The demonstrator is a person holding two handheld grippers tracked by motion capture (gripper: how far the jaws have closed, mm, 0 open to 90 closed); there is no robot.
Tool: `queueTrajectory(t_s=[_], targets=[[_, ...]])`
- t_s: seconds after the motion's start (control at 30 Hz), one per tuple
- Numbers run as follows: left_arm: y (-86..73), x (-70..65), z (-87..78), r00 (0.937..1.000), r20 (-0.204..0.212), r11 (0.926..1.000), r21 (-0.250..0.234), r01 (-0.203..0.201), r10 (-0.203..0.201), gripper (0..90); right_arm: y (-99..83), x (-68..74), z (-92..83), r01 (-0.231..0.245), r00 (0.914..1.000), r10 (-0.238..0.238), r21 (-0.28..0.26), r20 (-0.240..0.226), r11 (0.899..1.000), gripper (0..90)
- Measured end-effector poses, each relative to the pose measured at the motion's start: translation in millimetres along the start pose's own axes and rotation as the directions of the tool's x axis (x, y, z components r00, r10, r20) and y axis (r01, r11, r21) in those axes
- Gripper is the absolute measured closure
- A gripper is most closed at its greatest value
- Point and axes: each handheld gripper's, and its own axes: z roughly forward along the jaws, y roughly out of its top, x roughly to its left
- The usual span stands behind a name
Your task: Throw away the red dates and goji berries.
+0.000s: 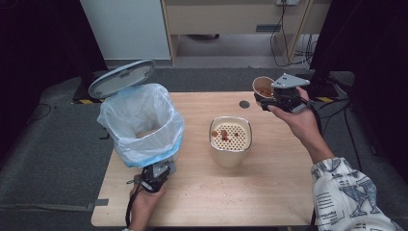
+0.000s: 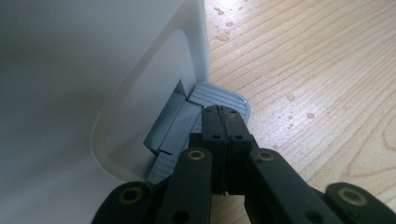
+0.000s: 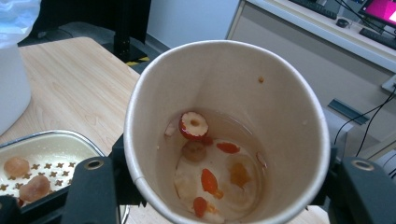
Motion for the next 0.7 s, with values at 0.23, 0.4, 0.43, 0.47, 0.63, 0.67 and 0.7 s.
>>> queueTrajectory(t_s=[0.23,0.4,0.43,0.47,0.63,0.67,0.7], targets=[[-0.1,0.2,0.0,1.0000,0.001,1.0000,-0.001,-0.001,0.001,88.7,5.1,9.5,2.9,0.037,0.9992,-0.037,0.004,-0.013,0.999,35.5],[0.0,0.1,-0.1,1.0000,0.001,1.0000,0.000,0.000,0.000,88.7,7.9,15.0,5.4,0.069,0.9976,-0.069,0.009,-0.005,0.998,35.4],[0.0,0.3,-0.1,1.0000,0.001,1.0000,0.000,0.000,0.000,88.7,8.5,16.2,5.8,0.075,0.9972,-0.075,0.010,-0.005,0.997,35.3],[0.0,0.4,-0.1,1.0000,0.002,1.0000,0.000,0.000,0.000,88.7,9.2,17.9,6.5,0.085,0.9963,-0.085,0.007,-0.009,0.996,35.4],[0.0,0.2,-0.1,1.0000,0.001,1.0000,0.001,-0.001,0.001,88.7,11.5,21.3,7.2,0.108,0.9941,-0.108,0.009,-0.015,0.994,35.1],[0.0,0.3,-0.1,1.0000,0.001,1.0000,0.001,0.000,0.000,88.7,12.0,21.3,7.2,0.106,0.9942,-0.106,0.009,-0.016,0.994,35.1],[0.0,0.3,-0.1,1.0000,0.001,1.0000,0.000,-0.001,0.001,88.7,12.6,22.1,7.3,0.108,0.9941,-0.108,0.010,-0.015,0.994,35.1]])
